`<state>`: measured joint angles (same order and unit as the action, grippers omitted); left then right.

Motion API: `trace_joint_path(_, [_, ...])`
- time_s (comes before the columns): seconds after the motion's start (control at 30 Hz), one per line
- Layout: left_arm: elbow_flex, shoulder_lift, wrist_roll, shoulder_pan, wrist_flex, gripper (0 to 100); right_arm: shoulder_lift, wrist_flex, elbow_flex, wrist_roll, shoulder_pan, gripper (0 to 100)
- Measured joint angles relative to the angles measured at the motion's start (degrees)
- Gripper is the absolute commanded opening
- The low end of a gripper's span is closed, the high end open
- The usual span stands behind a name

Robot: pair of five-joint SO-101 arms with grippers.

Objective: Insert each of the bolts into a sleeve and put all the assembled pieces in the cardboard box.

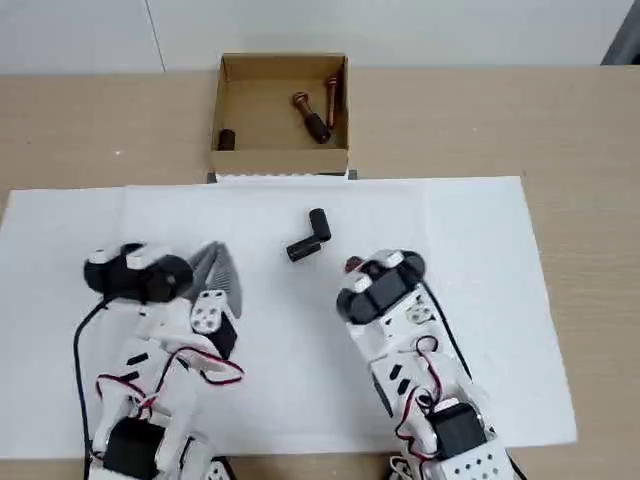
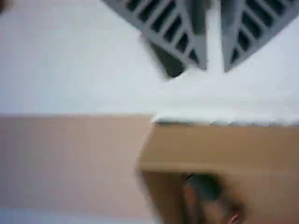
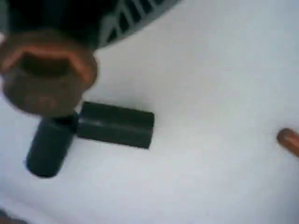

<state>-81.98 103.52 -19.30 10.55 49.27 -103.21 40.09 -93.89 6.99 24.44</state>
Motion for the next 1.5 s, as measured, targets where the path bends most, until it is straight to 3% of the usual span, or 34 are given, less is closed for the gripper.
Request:
trace_joint_path(0.2, [-6.07, -0.09, 3.08, -5.27, 1.41, 1, 0.26, 0.0, 0.97, -2.99, -2.73, 0.3])
trace_joint_path(0.43, [-12.22, -0.09, 3.08, -5.8, 1.67, 1, 10.46, 0.0, 10.99, -4.75, -2.9, 0.3])
trace_joint_path(0.67, [-14.68, -0.09, 3.08, -5.8, 0.44, 1, 36.4, -0.44, 30.86, -6.68, -2.81, 0.4])
trace_joint_path(0.9, [-14.77, -0.09, 5.54, -5.8, 1.05, 1, 65.49, -9.32, 50.64, -6.68, -2.64, 0.4])
trace_joint_path(1.5, [-14.77, -0.09, 8.26, -5.19, 1.05, 1, 125.1, -25.93, 99.34, 8.97, -2.73, 0.4])
